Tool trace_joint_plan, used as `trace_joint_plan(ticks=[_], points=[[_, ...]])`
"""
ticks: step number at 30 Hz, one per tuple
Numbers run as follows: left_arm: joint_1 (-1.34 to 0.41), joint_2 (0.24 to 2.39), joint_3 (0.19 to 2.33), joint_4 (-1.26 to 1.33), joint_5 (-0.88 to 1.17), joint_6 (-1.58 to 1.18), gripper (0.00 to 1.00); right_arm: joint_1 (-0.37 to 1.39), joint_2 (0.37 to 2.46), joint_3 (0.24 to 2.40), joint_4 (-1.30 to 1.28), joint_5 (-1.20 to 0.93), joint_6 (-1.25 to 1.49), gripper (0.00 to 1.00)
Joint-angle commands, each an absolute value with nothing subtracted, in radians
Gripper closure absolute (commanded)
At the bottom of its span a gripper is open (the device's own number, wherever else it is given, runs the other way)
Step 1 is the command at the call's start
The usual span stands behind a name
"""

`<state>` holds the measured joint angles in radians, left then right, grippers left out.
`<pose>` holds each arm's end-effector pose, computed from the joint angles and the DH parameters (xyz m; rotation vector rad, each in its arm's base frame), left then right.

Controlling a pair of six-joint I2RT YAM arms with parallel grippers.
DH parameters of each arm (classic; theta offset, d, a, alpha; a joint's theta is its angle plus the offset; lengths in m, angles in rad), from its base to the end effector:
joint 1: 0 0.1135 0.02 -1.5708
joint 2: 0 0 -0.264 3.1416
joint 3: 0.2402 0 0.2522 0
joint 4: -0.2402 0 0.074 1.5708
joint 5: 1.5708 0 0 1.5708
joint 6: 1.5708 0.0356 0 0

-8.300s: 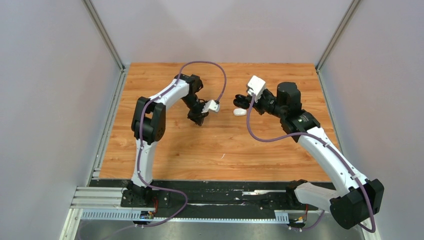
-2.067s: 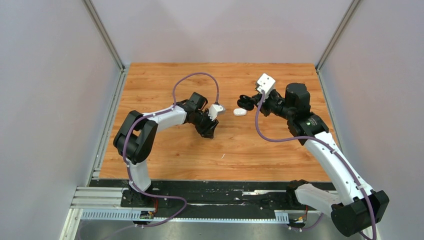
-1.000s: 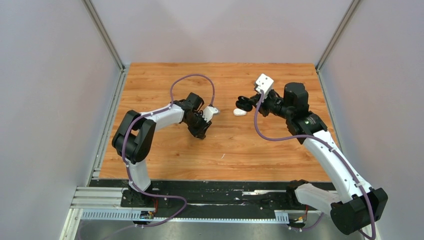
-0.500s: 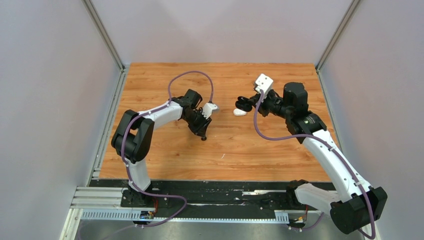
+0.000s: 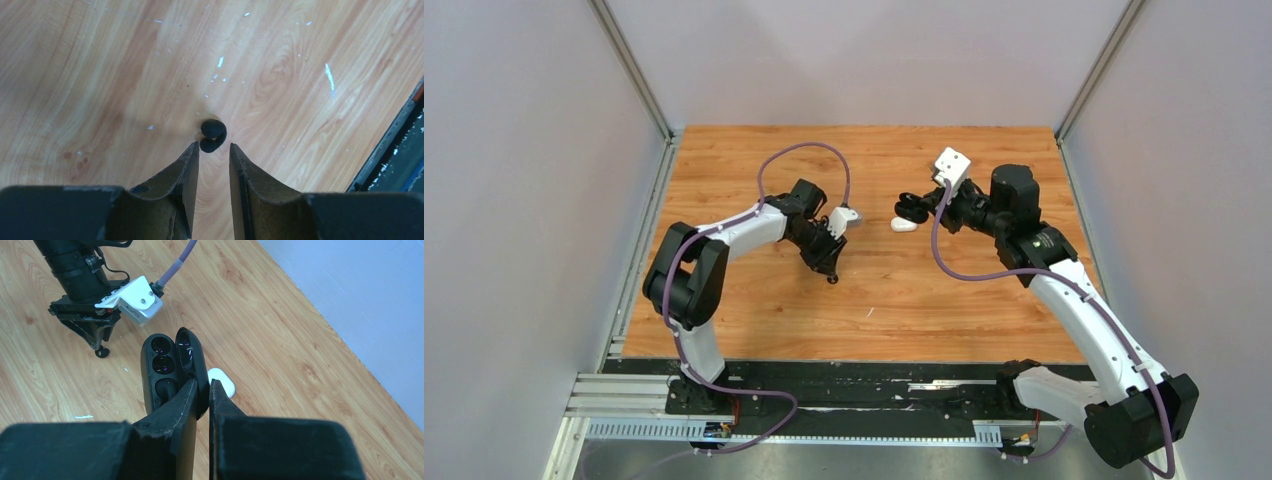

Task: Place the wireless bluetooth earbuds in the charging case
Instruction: Pick up the left earbud from the center of the board.

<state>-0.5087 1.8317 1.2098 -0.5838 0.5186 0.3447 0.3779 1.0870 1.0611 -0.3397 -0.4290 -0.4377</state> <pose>0.3055 -0.1906 0.1766 1.2490 2.4248 -0.7615 0.2204 0.1034 0.3628 -1.0140 1.6299 0.3743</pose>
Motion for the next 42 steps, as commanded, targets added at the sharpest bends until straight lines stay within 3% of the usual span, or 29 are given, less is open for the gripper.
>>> trace_joint_plan(ticks=[1, 18, 42], points=[[-0.512, 1.779, 1.216, -0.606, 0.565, 0.347, 0.63, 0.374, 1.082, 1.067, -0.292, -0.439, -0.420, 1.00], [-0.514, 1.923, 1.306, -0.643, 0.627, 0.281, 0.63, 0.373, 1.071, 1.064, -0.295, -0.437, -0.419, 1.00], [-0.514, 1.921, 1.277, -0.622, 0.509, 0.395, 0.65, 0.373, 1.080, 1.074, -0.295, -0.446, -0.416, 1.00]])
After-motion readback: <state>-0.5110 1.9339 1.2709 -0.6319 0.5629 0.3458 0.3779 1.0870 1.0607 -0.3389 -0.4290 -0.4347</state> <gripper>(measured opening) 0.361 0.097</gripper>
